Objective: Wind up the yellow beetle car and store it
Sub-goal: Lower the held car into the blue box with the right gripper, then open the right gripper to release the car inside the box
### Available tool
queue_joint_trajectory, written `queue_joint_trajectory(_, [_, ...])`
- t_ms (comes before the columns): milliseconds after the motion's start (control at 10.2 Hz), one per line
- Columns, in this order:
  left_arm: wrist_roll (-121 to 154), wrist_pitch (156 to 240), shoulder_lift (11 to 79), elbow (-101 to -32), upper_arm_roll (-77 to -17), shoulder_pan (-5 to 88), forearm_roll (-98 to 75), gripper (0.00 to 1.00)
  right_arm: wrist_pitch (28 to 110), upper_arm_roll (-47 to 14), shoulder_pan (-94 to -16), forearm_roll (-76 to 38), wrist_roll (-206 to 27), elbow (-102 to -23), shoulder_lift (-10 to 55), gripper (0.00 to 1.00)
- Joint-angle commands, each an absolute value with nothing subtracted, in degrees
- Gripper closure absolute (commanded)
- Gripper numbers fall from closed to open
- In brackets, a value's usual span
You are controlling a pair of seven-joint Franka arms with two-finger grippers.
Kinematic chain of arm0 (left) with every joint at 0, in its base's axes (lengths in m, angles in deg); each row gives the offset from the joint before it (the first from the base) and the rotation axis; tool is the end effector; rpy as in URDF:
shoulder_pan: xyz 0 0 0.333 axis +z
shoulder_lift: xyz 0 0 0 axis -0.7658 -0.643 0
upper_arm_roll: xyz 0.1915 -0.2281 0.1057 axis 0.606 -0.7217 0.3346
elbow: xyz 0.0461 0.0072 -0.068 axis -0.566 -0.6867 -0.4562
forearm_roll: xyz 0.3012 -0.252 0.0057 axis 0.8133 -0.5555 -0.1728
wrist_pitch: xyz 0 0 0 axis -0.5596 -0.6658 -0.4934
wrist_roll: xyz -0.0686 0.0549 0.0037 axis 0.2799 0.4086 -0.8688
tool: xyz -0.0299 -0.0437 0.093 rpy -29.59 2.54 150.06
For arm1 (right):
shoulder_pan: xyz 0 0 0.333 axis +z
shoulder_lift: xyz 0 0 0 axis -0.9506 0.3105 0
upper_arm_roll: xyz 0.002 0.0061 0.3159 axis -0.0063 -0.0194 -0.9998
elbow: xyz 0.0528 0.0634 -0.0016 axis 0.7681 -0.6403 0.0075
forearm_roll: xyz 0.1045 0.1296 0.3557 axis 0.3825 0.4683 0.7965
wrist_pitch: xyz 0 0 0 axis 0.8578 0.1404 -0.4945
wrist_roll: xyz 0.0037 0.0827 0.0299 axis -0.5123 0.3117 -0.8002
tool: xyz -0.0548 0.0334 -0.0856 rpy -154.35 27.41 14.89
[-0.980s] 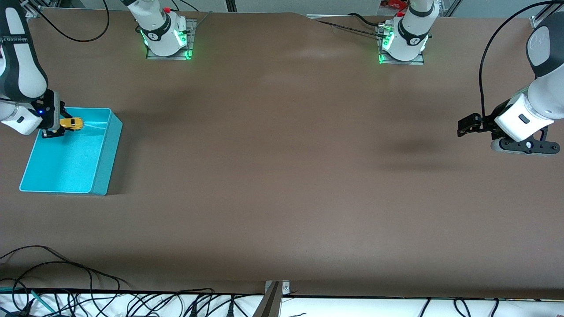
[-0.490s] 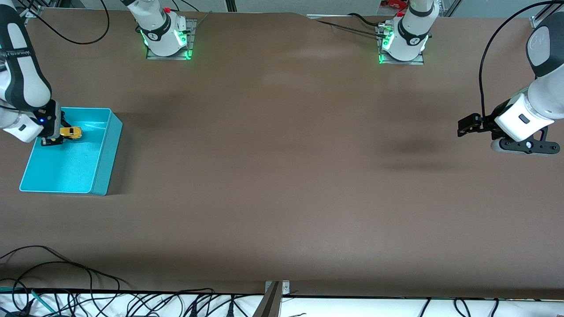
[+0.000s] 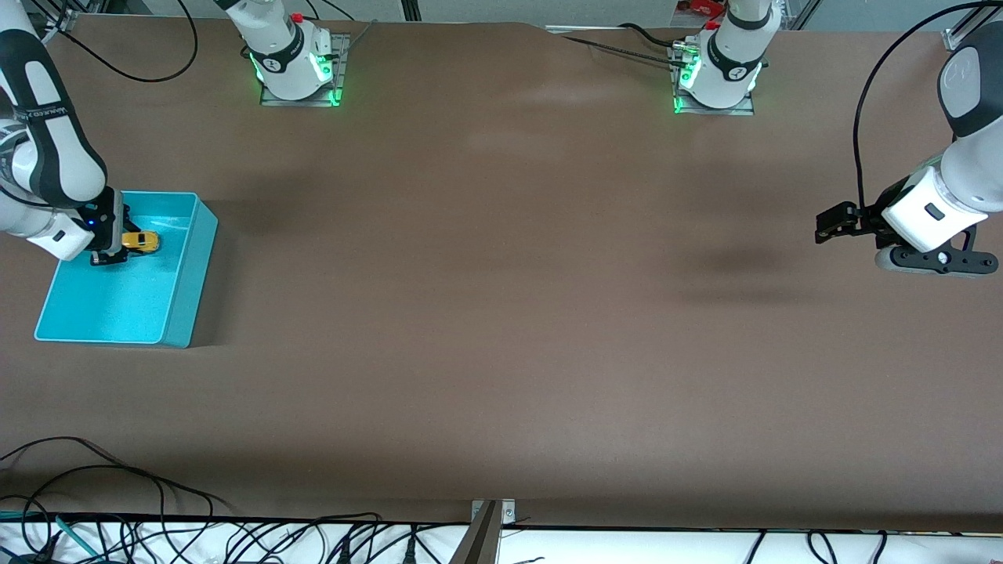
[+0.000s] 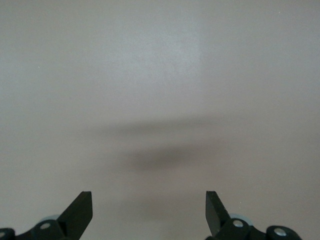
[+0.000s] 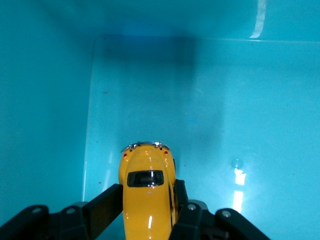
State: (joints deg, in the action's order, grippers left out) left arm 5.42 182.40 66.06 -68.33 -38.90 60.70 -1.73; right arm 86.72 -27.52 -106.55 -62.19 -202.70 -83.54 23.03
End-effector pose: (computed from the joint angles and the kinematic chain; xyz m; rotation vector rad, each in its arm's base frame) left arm 0.5764 0.0115 0.5017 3.1322 -0.1101 -0.1331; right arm 0.4941 -0.2741 0.2059 -2.0309 -2.1751 0.1257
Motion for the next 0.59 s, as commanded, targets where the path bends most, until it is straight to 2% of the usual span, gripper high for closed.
queue_joint_trajectory(0, [3.98,181.88,66.76,-68.67,-39.06,61.32,-2.39,0.00,86.23,-27.00,-107.06,-62.17,-201.24,-82.62,23.44,0.92])
queue_joint_trajectory(98, [3.98,181.96,66.76,-68.67,-39.06,61.23,-2.39,0.00,86.23,-27.00,-107.06,-62.26,-200.27,-82.45,23.27,0.73])
queue_joint_trajectory(196, [3.98,181.88,66.76,-68.67,-39.06,61.23,-2.39,0.00,86.23,-27.00,-107.06,-62.09,-200.18,-82.45,23.27,0.33])
queue_joint_trajectory(294, [3.98,181.88,66.76,-68.67,-39.06,61.23,-2.39,0.00,85.88,-26.91,-107.06,-61.74,-200.35,-82.45,23.27,0.00])
queue_joint_trajectory(490, [3.98,181.96,66.76,-68.67,-39.06,61.23,-2.39,0.00,83.78,-26.74,-106.98,-61.12,-200.27,-81.84,23.09,0.00])
